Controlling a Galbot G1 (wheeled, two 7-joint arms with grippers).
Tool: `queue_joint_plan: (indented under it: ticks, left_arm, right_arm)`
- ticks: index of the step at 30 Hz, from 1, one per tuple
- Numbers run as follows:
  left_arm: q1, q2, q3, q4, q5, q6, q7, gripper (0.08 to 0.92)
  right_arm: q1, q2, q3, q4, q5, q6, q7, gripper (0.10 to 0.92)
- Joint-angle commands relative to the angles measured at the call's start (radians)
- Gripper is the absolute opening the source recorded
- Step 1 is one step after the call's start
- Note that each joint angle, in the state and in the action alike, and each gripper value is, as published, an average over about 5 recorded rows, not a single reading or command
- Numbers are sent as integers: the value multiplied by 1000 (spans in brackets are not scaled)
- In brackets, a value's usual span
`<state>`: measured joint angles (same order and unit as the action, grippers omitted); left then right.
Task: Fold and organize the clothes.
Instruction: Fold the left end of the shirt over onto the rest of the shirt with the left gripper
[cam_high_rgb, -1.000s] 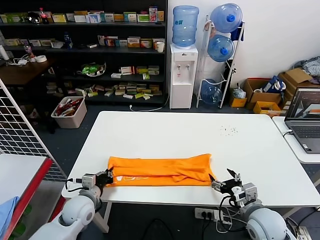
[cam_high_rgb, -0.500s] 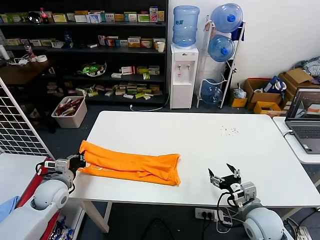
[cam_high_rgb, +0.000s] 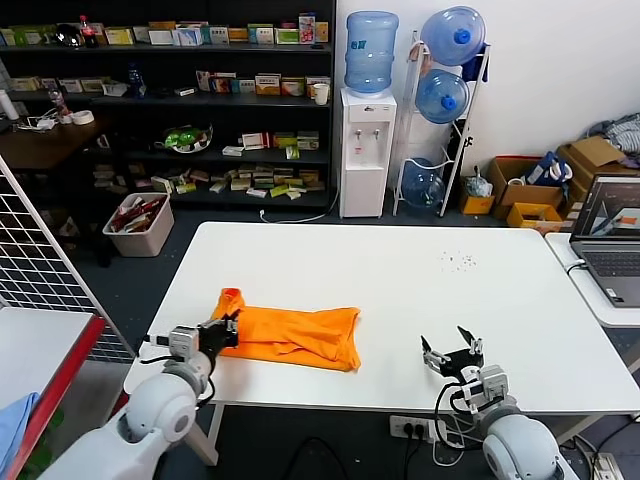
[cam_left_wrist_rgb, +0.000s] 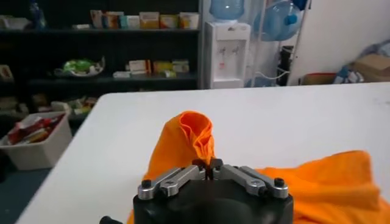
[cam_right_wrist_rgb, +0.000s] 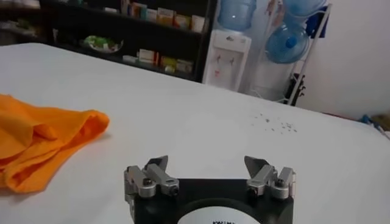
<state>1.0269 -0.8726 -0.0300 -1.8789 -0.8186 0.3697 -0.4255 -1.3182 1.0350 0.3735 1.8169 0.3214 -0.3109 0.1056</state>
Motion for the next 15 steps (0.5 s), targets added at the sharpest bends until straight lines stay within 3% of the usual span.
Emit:
queue_joint_plan:
  ticks: [1,15]
  left_arm:
    - [-95,-223,166,10,-23,15,-38,115]
    - [-128,-407,251,127,8,-22,-38,116]
  right_arm:
    - [17,35,1,-50,-65,15,-7,823]
    - [42,51,-2,-71,-62,8,-4,823]
